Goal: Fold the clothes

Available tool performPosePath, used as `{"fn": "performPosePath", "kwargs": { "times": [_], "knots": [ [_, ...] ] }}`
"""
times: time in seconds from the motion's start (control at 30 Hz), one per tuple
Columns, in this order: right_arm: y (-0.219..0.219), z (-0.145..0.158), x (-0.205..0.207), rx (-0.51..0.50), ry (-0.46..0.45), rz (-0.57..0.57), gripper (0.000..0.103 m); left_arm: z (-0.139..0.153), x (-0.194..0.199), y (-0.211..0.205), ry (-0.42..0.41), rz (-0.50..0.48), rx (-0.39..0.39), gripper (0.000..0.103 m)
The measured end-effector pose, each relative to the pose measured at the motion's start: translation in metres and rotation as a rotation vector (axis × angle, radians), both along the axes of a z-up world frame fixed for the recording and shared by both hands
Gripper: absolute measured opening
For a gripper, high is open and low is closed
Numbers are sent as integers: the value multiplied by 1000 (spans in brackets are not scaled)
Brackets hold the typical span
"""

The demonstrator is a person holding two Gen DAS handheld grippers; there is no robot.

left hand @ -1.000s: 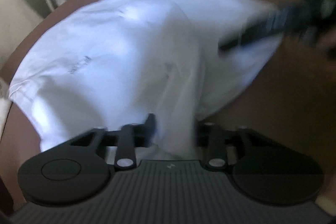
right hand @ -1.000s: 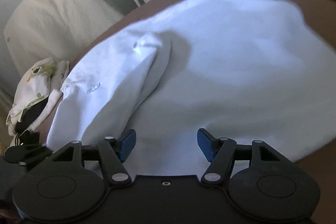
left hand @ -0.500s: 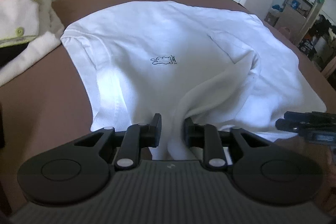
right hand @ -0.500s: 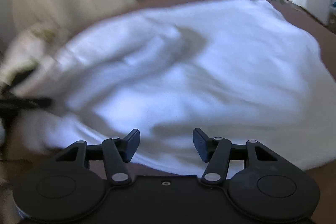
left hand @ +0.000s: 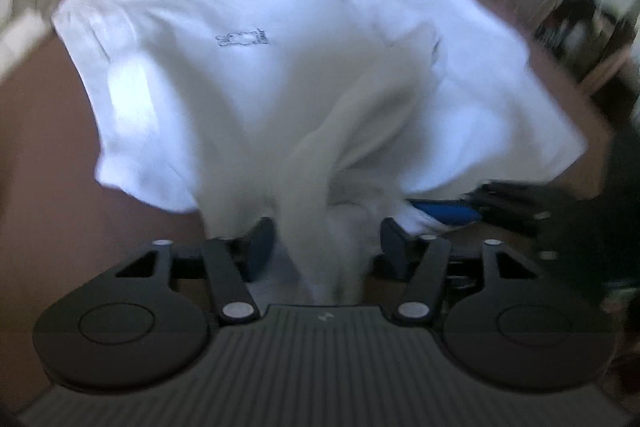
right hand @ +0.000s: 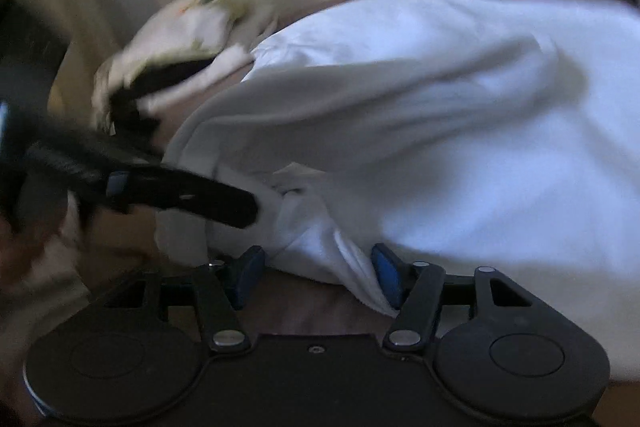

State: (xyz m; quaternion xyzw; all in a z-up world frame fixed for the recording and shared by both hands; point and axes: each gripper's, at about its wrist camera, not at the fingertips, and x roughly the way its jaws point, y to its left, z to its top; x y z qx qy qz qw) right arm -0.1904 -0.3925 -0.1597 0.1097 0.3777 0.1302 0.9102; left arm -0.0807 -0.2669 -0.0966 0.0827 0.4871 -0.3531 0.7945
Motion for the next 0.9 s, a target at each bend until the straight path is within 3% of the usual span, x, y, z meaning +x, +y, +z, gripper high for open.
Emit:
{"fn": "performPosePath", "kwargs": {
  "times": [0.03, 0.1, 0.17, 0.3, 0.43, 0.53, 0.63, 0.73, 0.77, 0.9],
  "knots": [
    [0, 4, -3, 1, 0, 4, 17, 6, 1, 0, -62, 16, 37, 36],
    [-8, 14, -12, 43, -22, -8, 13, 22, 1, 8, -134, 30, 8, 27],
    [-18, 28, -22, 94, -59, -28, 12, 41, -3, 18, -197, 42, -43, 26],
    [-30, 49, -37, 158, -138, -25, 12, 58, -15, 22, -334, 50, -36, 26],
    [-37, 51, -39, 241, -193, -24, 11, 42, -7, 23, -293, 124, -21, 35],
    [-34, 50, -36, 203, -168, -28, 11, 32, -5, 25, -254, 139, -25, 35],
    [-27, 52, -34, 171, -165, -6, 12, 32, -4, 27, -288, 145, 5, 35],
    [-14, 54, -33, 87, -185, 53, 12, 38, 0, 33, -387, 190, 105, 34],
    [-7, 51, -32, 45, -168, 78, 12, 38, 5, 37, -393, 204, 130, 32],
    [14, 27, -20, -93, 5, 148, 12, 35, 16, 57, -278, 227, 83, 35]
  ]
}}
